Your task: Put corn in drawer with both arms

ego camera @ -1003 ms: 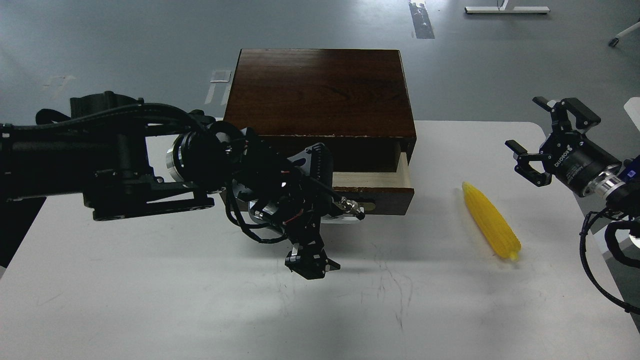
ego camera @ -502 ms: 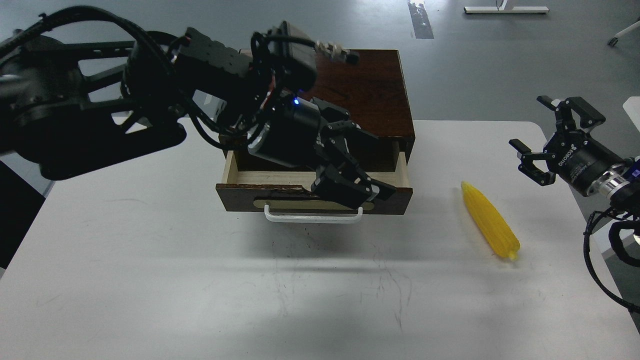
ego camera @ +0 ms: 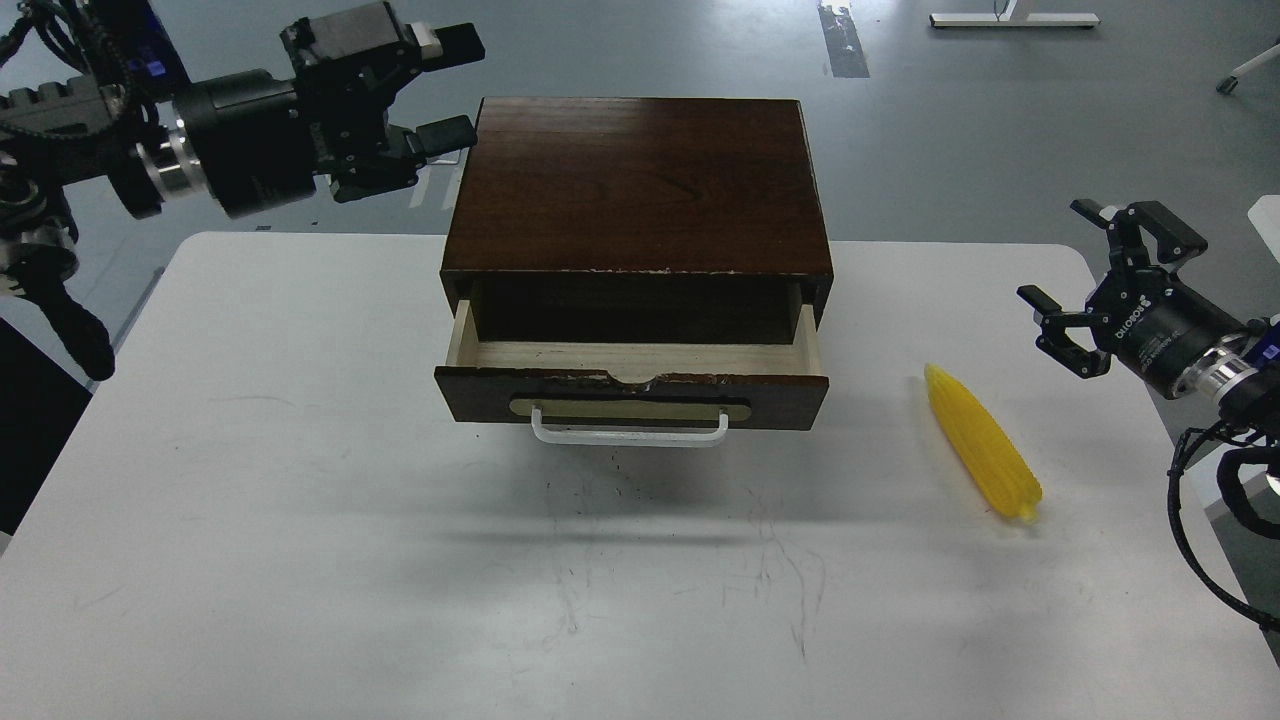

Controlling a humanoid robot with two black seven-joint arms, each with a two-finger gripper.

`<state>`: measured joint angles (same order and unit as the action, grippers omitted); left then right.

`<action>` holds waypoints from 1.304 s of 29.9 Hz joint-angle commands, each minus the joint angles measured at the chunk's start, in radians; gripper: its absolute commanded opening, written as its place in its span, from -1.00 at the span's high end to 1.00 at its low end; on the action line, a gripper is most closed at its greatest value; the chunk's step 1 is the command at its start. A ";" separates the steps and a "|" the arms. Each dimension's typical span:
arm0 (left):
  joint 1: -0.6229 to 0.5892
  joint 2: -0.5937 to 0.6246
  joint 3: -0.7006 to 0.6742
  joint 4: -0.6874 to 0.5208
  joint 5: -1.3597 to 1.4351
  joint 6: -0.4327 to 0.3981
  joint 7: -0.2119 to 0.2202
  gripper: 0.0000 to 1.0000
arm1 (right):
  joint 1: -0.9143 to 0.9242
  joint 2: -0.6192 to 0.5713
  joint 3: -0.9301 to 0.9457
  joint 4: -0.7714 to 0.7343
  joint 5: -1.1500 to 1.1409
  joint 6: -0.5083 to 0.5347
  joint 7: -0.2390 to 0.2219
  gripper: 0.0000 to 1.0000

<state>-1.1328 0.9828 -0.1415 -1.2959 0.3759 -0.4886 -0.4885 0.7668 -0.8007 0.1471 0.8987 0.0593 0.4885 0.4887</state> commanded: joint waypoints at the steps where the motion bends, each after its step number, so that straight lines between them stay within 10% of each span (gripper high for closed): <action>1: 0.071 0.022 0.000 0.053 -0.184 0.000 0.000 -0.97 | 0.006 -0.014 0.000 0.003 -0.079 0.000 0.000 -1.00; 9: 0.188 -0.058 -0.015 0.254 -0.465 0.000 0.000 -0.97 | 0.060 -0.107 0.002 0.012 -0.474 0.000 0.000 -1.00; 23: 0.327 -0.133 -0.156 0.263 -0.462 0.000 0.000 -0.97 | 0.143 -0.173 -0.040 0.106 -1.365 -0.054 0.000 -1.00; 39: 0.329 -0.128 -0.165 0.262 -0.459 0.000 0.000 -0.97 | 0.229 0.053 -0.302 -0.050 -1.449 -0.148 0.000 -0.94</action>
<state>-0.8037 0.8507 -0.3061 -1.0341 -0.0848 -0.4887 -0.4887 0.9857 -0.7784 -0.1135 0.8800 -1.3897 0.3539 0.4888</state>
